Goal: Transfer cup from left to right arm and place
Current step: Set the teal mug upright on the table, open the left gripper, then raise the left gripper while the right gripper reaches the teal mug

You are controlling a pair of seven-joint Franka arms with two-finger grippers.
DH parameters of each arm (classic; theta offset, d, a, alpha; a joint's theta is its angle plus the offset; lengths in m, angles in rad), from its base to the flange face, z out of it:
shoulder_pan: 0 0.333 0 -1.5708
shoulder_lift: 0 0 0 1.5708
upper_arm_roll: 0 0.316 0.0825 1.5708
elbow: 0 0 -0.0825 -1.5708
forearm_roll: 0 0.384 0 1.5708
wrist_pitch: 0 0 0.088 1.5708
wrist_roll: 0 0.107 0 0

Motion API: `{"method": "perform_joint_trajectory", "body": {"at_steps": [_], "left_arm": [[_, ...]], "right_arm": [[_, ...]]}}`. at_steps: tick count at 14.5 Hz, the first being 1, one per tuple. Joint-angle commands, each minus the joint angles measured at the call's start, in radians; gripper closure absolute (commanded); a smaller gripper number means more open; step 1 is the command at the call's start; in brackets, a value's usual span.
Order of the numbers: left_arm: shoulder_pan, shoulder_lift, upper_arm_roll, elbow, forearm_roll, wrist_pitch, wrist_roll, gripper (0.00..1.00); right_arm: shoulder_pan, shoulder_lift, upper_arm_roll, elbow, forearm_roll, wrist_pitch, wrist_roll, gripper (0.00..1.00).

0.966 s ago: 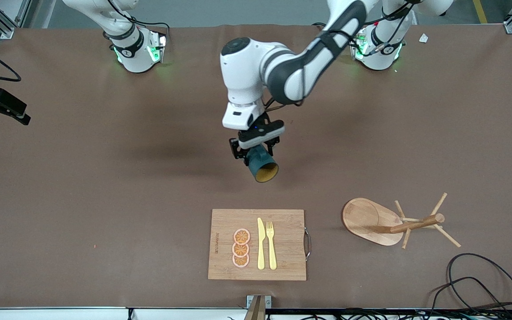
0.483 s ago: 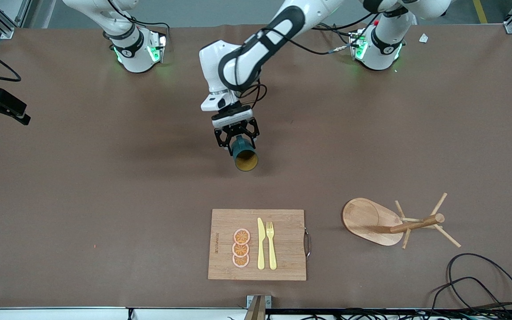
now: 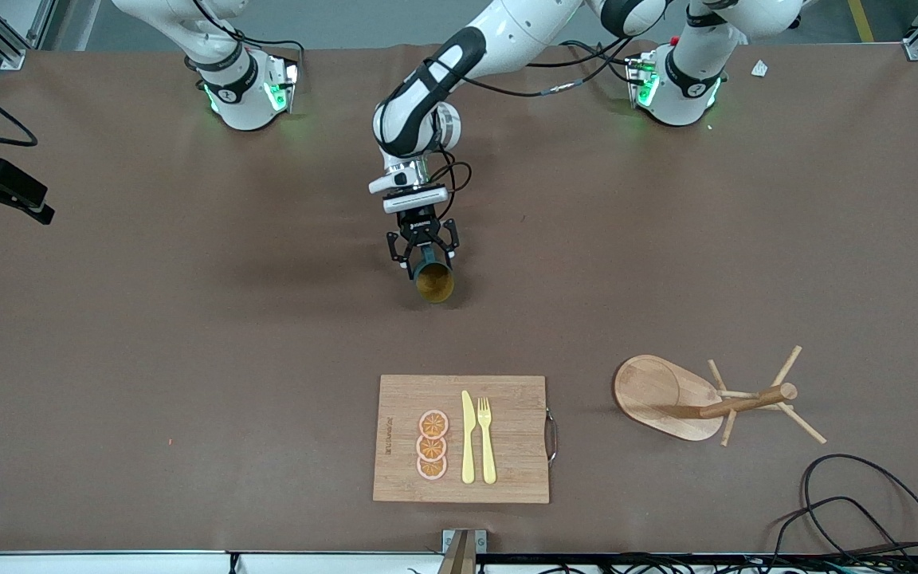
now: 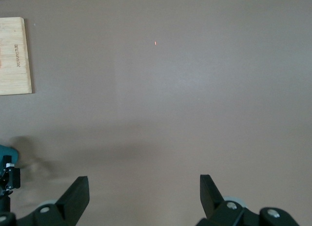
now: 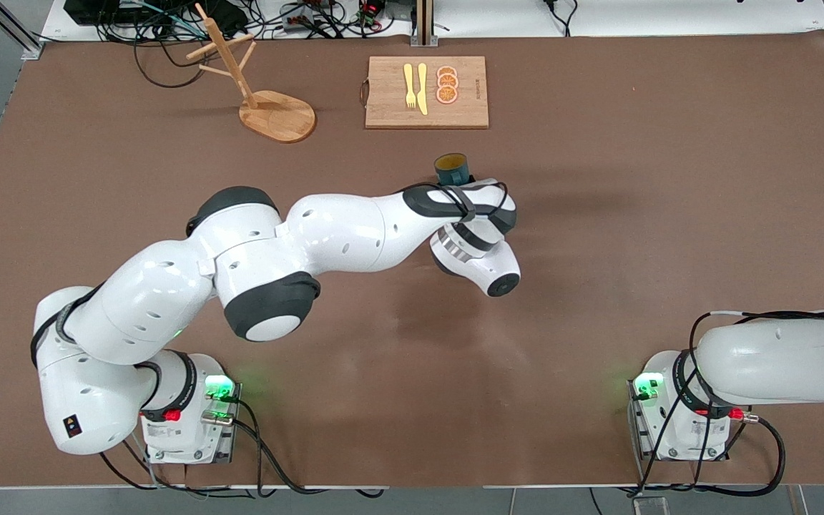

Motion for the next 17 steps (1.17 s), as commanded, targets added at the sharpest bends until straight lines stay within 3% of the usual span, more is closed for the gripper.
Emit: {"method": "perform_joint_trajectory", "body": {"at_steps": [1,3,6,11,14,17], "left_arm": [[-0.011,0.037,0.010,0.023,0.058,-0.010,-0.001,0.30],[-0.012,0.049,0.009,0.023,0.066,-0.012,0.001,0.25],[-0.038,0.055,0.004,0.019,0.056,-0.011,-0.003,0.03],[-0.061,0.048,-0.040,0.019,-0.004,-0.012,0.004,0.01],[-0.065,-0.016,-0.079,0.023,-0.134,-0.023,0.023,0.01],[-0.065,-0.136,-0.103,0.023,-0.318,-0.148,0.237,0.01]], "right_arm": [[0.002,-0.022,0.000,-0.019,-0.011,0.005,-0.009,0.00],[0.002,-0.022,0.000,-0.017,-0.011,0.004,-0.009,0.00],[0.003,-0.018,0.000,-0.010,-0.011,0.005,-0.012,0.00],[0.003,0.008,0.000,-0.014,-0.008,-0.009,-0.058,0.00],[0.009,0.054,0.001,-0.014,0.001,0.005,-0.077,0.00],[0.063,0.114,0.000,-0.028,0.082,0.052,-0.051,0.00]]}}
